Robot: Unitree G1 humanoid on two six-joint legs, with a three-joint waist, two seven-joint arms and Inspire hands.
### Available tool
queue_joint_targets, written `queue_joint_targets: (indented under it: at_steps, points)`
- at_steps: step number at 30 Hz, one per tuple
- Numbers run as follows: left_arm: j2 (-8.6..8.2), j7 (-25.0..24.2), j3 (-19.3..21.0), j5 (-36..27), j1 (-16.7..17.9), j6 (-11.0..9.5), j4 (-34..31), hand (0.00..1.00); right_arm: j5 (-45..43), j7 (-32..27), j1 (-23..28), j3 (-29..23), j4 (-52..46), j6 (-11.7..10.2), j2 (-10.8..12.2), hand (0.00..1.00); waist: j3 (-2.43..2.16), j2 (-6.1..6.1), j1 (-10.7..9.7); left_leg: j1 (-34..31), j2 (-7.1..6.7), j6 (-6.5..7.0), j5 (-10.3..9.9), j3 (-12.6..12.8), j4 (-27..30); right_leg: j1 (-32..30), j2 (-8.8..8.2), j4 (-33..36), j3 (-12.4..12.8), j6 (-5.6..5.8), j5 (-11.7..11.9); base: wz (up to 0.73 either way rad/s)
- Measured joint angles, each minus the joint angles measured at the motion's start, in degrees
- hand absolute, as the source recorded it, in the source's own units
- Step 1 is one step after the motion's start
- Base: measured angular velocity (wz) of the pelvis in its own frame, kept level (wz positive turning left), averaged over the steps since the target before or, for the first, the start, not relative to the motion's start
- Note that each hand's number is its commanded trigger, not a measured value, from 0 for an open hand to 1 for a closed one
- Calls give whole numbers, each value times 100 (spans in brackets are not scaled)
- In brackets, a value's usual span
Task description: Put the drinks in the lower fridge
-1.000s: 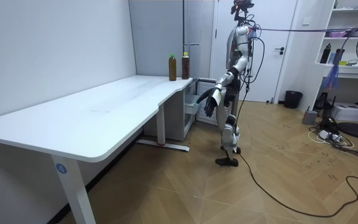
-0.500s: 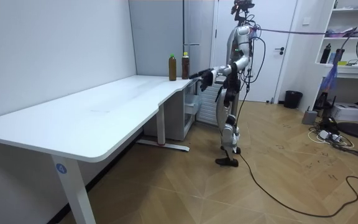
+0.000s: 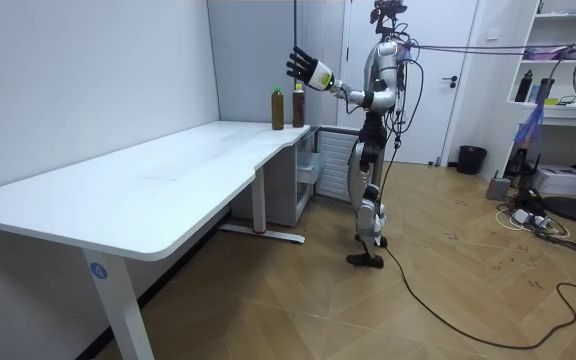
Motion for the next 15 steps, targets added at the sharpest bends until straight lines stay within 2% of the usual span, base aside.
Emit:
queue_joint_targets:
  at_steps: [3, 7, 10, 14, 15]
  points:
    - [129, -483, -166, -2, -167, 53, -302, 0, -119, 24, -88, 1, 125, 1, -42, 0, 19, 13, -52, -6, 0, 0, 0, 3, 0, -34, -1, 3, 8, 0, 0, -2]
    - [137, -889, -230, -24, -209, 83, -632, 0, -161, 38, -108, -2, 165, 6, -75, 0, 24, 31, -147, -12, 3, 1, 0, 17, -14, -56, -1, 0, 23, 0, 0, 0]
    - [136, -1309, -347, -32, -378, 119, -780, 0, -346, 59, -116, 2, 271, 27, -110, 0, 21, 31, -168, -23, 4, 1, 1, 32, -11, -107, 0, 8, 79, 0, 0, -4]
    - [137, -1805, -503, -80, -424, 270, -1007, 0, -511, 139, -197, 4, 371, 40, -117, 0, 4, 22, -276, -91, 1, 3, 2, 43, -5, -165, 0, 14, 151, 0, 0, -8]
    - [138, -1953, -553, -79, -437, 321, -1037, 0, -510, 171, -215, 4, 409, 50, -117, 0, -16, 21, -289, -111, 1, 5, 3, 51, -5, -192, 0, 14, 155, 0, 0, 0]
